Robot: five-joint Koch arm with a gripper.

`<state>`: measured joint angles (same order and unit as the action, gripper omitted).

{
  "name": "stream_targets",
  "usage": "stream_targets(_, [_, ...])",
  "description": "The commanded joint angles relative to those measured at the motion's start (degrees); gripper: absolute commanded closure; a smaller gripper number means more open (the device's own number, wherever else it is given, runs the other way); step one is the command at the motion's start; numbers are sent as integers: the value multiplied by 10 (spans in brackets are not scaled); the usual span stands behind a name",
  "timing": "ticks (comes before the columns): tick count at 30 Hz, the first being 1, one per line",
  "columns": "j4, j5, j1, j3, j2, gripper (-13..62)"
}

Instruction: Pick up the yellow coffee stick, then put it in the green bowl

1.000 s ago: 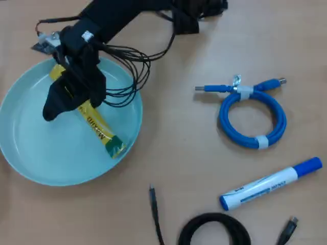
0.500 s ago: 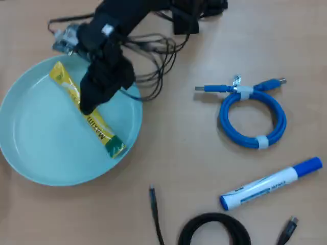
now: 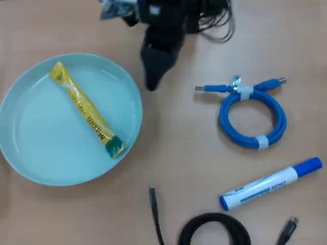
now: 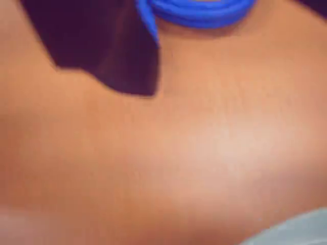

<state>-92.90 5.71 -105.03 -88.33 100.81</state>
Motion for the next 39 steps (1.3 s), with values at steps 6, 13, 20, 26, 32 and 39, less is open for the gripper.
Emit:
stream_targets(6, [212, 19, 62, -212, 178, -89])
stream_targets(13, [365, 19, 136, -433, 349, -90])
stream_targets(20, [480, 14, 128, -619, 352, -90])
stream_targets(26, [676, 12, 152, -724, 353, -90])
stream_targets(32, [850, 11, 152, -832, 353, -90])
stream_targets(39, [993, -47, 152, -921, 352, -90])
